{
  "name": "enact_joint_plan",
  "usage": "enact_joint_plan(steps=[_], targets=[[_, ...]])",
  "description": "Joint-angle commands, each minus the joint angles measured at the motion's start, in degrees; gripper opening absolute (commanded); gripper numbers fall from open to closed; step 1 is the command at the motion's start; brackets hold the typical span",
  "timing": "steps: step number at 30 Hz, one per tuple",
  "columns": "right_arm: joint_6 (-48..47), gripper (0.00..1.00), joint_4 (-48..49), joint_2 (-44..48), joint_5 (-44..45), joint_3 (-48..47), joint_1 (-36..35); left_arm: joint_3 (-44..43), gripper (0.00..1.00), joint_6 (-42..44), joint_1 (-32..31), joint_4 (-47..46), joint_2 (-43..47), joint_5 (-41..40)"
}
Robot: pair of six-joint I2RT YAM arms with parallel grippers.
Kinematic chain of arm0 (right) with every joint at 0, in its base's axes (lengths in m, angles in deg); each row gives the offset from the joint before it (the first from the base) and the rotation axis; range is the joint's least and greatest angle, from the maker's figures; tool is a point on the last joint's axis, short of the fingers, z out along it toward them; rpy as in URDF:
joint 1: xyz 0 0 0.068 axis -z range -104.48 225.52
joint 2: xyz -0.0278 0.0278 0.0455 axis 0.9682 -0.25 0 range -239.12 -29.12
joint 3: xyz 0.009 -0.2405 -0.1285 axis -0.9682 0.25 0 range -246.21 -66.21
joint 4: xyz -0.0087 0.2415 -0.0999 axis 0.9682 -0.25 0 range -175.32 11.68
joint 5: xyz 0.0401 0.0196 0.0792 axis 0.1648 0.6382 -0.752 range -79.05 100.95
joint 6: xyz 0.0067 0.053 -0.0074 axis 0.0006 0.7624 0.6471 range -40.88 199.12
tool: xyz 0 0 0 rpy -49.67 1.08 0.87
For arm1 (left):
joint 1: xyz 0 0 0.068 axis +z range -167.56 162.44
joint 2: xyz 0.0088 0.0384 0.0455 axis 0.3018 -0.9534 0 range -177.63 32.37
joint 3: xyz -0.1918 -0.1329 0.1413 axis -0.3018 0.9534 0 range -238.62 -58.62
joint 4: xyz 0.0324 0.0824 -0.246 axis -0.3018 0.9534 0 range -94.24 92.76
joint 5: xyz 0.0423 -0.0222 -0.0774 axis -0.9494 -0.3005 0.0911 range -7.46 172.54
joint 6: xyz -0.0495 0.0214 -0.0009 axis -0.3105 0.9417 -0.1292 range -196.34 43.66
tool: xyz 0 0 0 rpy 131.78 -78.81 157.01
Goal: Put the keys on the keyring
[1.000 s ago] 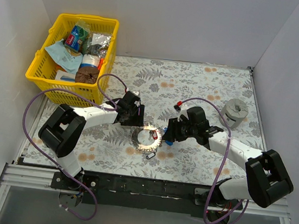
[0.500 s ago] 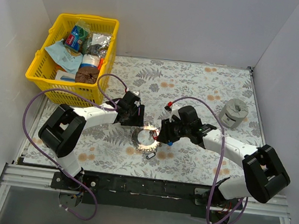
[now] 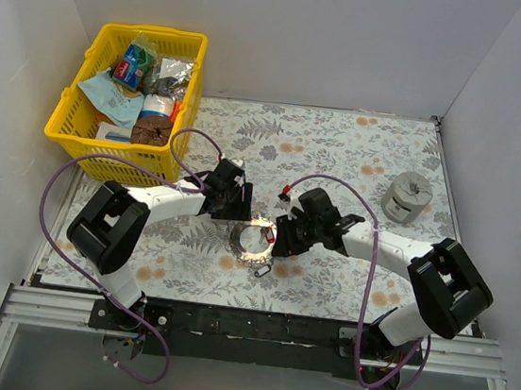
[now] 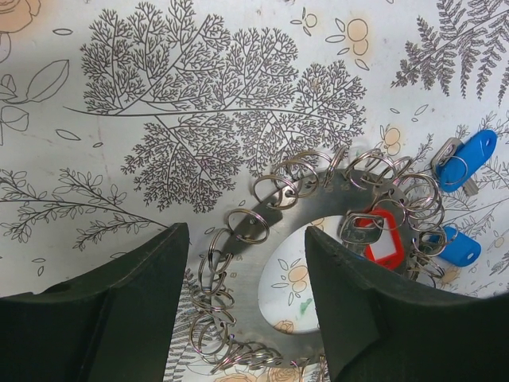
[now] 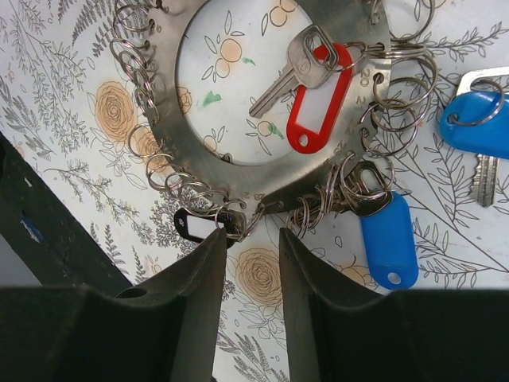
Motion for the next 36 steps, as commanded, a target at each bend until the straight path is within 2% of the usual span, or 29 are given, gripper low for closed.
enact_joint_plan(steps=[1, 8, 11, 15, 18, 20, 30, 35, 36], targets=[[1.20, 0.40, -0.28, -1.45, -0.59, -2.57, -0.63, 0.45, 0.60, 0.50, -0.35, -0.37, 3.13, 0.58], [1.73, 0.38, 0.24, -3.56, -1.29, -3.18, -1.25, 0.80, 0.60, 0.68, -0.35, -0.28, 3.39, 0.32], [1.82, 0.34, 0.51, -4.35, -1.38, -3.18, -1.51, 0.89, 0.60, 0.68, -0.26, -0.28, 3.31, 0.23], [1.39, 0.20, -0.11, -4.53, -0.94, -3.36, -1.51, 0.98, 0.60, 0.68, -0.35, -0.37, 3.57, 0.15], [0.25, 0.05, -0.20, -3.91, -0.24, -3.18, -1.51, 1.15, 0.60, 0.59, -0.26, -0.37, 4.09, 0.23], [-0.63, 0.01, -0.20, -3.56, -0.15, -3.27, -1.51, 0.98, 0.60, 0.68, -0.35, -0.28, 4.36, 0.15], [-12.84, 0.01, 2.88, -0.58, -3.75, 0.41, -1.51, 0.45, 0.60, 1.29, -0.35, -0.37, 4.45, 0.23], [-17.25, 0.02, 2.53, 2.06, -2.62, 1.65, -1.60, 0.36, 0.60, 1.38, -0.35, -0.37, 4.19, 0.15], [-17.51, 0.16, 2.44, 2.59, -1.57, 2.00, -1.60, 0.36, 0.60, 1.38, -0.26, -0.28, 4.18, 0.15]])
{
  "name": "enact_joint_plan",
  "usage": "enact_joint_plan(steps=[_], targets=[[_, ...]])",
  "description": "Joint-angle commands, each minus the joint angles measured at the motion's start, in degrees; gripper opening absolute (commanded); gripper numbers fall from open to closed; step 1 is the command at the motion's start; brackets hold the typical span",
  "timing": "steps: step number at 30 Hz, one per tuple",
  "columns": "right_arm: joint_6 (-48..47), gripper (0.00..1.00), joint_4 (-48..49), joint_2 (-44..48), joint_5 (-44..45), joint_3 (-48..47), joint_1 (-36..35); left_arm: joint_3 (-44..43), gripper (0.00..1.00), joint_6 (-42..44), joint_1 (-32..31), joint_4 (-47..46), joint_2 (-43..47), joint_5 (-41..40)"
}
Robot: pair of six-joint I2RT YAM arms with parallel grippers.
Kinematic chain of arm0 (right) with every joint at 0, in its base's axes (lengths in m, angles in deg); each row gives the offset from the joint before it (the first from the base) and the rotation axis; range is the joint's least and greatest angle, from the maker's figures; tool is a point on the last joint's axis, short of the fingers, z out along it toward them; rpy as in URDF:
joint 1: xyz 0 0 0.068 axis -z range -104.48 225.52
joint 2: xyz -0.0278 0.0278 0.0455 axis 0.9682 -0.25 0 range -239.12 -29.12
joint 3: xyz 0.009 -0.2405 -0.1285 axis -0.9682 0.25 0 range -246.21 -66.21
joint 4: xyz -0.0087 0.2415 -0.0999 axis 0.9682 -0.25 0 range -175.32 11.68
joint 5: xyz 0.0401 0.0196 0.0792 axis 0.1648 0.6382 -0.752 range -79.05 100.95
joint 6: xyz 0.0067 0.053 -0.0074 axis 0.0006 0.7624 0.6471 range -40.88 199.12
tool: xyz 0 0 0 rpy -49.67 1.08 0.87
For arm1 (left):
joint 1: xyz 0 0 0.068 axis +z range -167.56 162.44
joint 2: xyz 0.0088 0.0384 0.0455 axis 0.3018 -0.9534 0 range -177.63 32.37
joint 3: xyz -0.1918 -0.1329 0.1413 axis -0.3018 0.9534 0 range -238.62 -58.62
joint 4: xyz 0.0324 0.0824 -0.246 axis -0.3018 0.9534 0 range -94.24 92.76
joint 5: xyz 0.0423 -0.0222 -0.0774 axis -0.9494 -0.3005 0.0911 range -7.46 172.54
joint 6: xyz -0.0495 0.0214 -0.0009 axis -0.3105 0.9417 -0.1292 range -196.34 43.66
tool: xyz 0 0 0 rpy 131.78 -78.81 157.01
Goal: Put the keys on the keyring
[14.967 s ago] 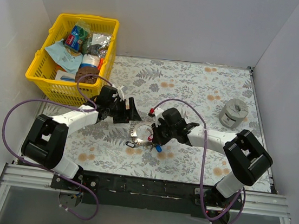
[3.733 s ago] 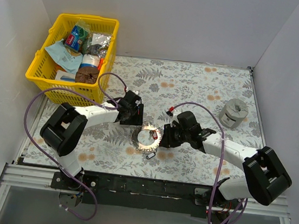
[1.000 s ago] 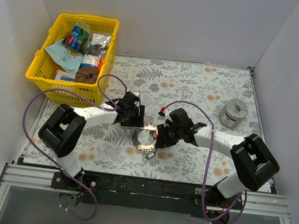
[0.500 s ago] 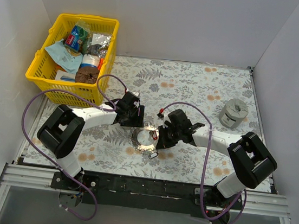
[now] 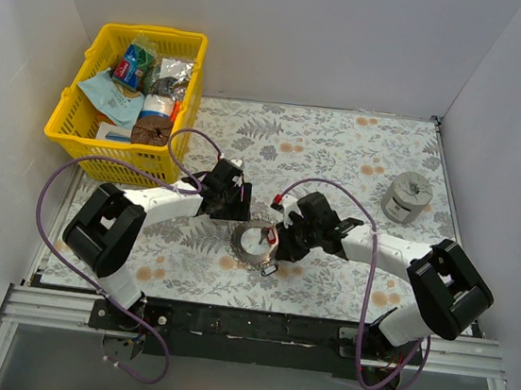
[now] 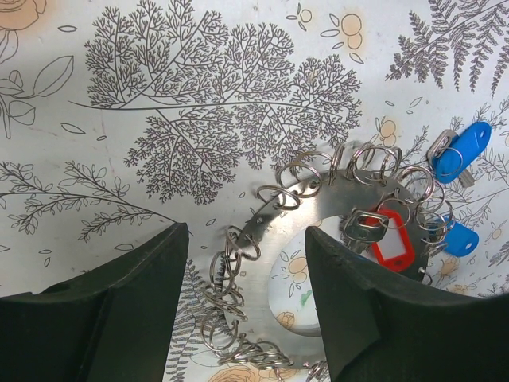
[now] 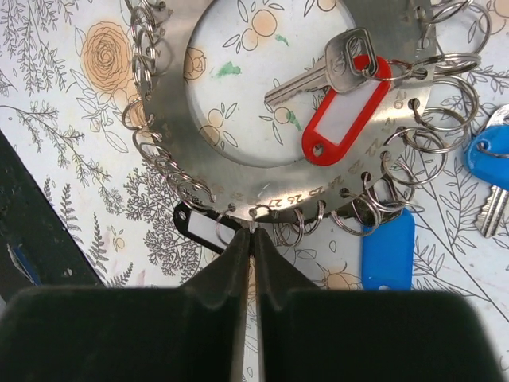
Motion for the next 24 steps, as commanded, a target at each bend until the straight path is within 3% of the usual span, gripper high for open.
enact_joint_plan(steps=[1, 3, 6, 8, 13, 18, 24], targets=[[-5.01, 0.24, 2.07, 3.83, 0.78, 1.04, -0.31, -0.55, 0.60, 0.62, -0.26, -0.37, 2.57, -0.14], [-4.05, 0.46, 3.29, 6.29, 1.13, 1.74, -0.31, -0.73, 0.60, 0.70, -0.26, -0.28, 2.39, -0.14], [-2.12, 0.64, 6.45, 10.60, 2.53, 3.24, -0.31, -0.82, 0.60, 0.79, -0.26, -0.37, 2.30, -0.05], [0.08, 0.68, 7.69, 13.23, 3.68, 3.68, -0.05, -0.91, 0.60, 0.79, -0.35, -0.28, 2.22, -0.14], [3.77, 0.68, 7.61, 14.83, 4.48, 3.33, 2.93, -0.64, 0.60, 0.79, -0.35, -0.45, 2.22, -1.63], [6.94, 0.59, 7.08, 13.60, -0.34, 3.50, 8.38, -0.56, 0.60, 1.14, -0.26, -0.45, 2.04, -1.63], [7.91, 0.55, 6.90, 12.02, -1.68, 3.95, 11.82, -0.82, 0.60, 1.23, -0.26, -0.63, 1.51, -1.37]])
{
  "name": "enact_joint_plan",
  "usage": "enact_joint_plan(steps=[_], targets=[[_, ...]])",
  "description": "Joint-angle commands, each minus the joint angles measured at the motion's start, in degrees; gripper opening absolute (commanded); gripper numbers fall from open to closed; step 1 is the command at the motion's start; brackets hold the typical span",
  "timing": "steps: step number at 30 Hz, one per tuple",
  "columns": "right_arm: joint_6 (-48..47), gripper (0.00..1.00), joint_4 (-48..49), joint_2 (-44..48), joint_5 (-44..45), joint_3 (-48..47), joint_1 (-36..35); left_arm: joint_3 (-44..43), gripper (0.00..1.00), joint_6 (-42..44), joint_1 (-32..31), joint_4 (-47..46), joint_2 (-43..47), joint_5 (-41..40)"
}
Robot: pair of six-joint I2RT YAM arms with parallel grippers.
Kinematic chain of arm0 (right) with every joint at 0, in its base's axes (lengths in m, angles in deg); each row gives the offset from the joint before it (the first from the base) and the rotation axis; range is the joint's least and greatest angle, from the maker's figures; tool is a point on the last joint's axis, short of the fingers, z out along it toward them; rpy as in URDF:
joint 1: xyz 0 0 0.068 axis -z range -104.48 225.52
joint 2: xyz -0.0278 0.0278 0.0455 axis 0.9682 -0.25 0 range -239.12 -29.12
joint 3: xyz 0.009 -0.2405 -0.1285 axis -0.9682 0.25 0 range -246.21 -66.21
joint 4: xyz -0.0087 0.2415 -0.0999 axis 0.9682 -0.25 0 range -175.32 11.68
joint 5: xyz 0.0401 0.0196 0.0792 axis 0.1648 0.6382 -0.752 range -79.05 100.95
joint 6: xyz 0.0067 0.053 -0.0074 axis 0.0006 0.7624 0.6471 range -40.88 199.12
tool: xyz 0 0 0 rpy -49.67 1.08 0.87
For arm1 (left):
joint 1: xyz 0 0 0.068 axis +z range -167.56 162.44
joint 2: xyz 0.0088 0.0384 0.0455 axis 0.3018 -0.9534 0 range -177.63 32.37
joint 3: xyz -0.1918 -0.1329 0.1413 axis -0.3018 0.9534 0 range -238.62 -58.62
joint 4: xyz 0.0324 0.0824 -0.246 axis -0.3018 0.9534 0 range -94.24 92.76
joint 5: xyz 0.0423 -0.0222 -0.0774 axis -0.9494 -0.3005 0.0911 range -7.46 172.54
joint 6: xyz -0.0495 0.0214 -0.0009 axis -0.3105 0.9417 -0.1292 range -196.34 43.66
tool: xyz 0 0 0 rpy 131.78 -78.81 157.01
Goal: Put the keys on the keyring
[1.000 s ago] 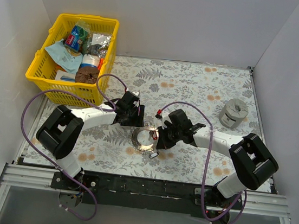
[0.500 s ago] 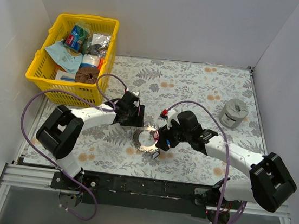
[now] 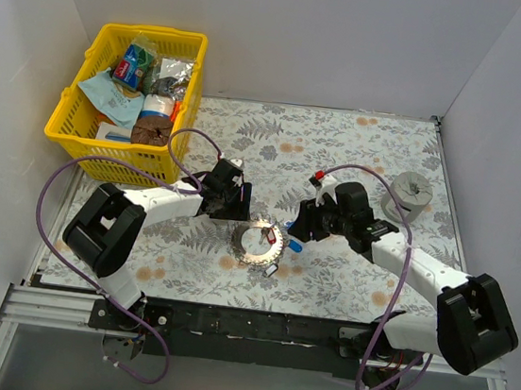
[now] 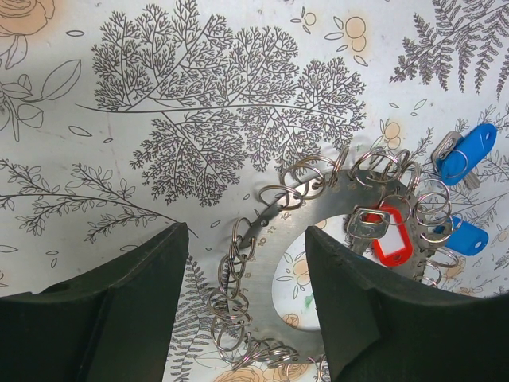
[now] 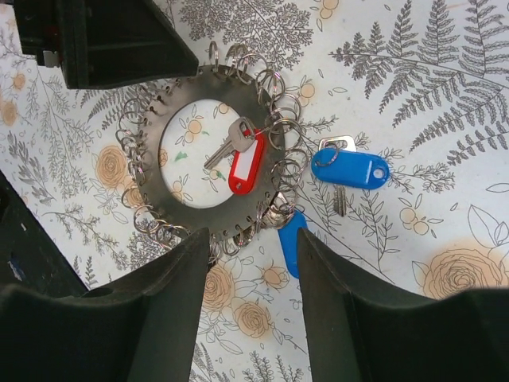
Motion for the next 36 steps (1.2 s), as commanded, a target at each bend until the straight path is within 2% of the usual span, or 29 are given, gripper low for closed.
enact_joint_plan(steps=[1, 19, 36], targets=[[1.48, 0.54, 0.98, -1.71, -2.90, -0.16, 0.85, -0.73, 0.60, 0.62, -0.26, -0.63, 1.34, -0.60], [1.57, 0.36, 1.86, -12.61, -8.61, -2.01, 0.85, -0.56, 0.60, 0.27, -0.26, -0.81, 1.25, -0.25], [1.66, 0.12, 2.74, -13.93, -9.76, -2.36, 0.67, -0.20, 0.61, 0.18, -0.26, -0.89, 1.69, -1.04]])
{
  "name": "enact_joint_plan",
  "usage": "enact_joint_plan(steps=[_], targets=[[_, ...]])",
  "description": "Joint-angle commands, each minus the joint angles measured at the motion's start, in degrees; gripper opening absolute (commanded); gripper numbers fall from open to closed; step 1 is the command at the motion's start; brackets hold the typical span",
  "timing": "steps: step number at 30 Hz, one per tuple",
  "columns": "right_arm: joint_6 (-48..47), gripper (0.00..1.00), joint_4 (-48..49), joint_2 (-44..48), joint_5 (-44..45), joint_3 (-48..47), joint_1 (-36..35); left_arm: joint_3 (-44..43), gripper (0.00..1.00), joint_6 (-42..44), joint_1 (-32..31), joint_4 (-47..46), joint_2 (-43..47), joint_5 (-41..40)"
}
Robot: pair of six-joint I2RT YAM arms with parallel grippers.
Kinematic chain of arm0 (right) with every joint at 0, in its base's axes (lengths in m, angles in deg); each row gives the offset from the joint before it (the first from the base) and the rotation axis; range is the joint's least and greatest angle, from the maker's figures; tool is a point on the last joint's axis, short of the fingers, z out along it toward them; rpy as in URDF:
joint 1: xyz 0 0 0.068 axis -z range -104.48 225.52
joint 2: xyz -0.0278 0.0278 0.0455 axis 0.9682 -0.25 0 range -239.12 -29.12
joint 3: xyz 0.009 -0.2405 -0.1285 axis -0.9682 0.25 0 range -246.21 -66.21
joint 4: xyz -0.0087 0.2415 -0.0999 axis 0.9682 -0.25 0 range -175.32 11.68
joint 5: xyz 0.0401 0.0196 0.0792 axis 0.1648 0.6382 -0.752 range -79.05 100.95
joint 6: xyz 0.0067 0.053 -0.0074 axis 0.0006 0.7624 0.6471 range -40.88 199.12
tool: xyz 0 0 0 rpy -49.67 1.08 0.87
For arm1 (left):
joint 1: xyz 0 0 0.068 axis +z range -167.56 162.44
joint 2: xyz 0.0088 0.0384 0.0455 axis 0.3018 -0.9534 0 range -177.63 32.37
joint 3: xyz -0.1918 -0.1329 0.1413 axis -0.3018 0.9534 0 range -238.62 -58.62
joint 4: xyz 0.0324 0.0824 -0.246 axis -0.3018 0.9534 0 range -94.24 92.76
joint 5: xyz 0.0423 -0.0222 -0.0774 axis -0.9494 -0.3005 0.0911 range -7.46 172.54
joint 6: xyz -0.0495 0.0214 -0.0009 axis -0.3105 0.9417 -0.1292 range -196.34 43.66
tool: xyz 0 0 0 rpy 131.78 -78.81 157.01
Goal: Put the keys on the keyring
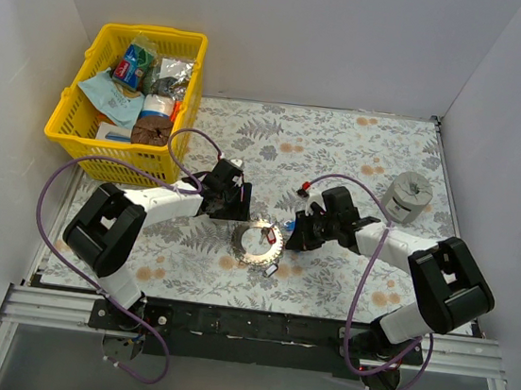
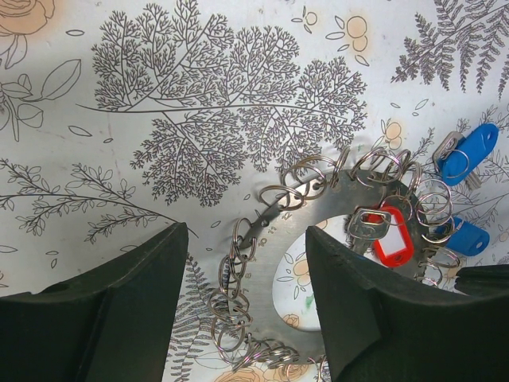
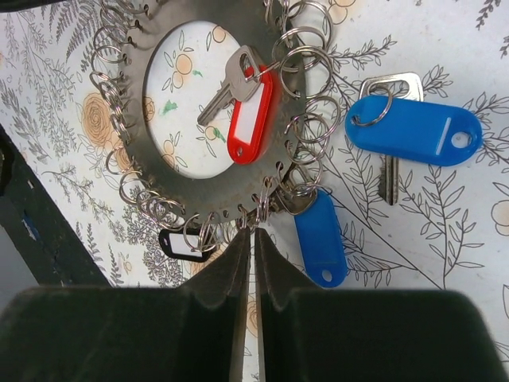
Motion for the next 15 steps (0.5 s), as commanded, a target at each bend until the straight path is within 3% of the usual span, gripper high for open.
enact_joint_plan(steps=[1, 9, 15], targets=[[0.08, 0.11, 1.80, -0.69, -1.45, -2.32, -0.09, -0.20, 0.61, 0.11, -0.26, -0.87, 2.06, -1.13], [-0.09, 0.02, 1.97, -0.51, -2.16, -2.50, -0.27, 0.24, 0.61, -0.06, -0.35, -1.31, 3.82, -2.18], [-0.18, 0.01, 1.80, -0.16, -2.25, -2.85, -0.53, 0.50, 0.62, -0.15, -0.35, -1.31, 4.08, -2.27]])
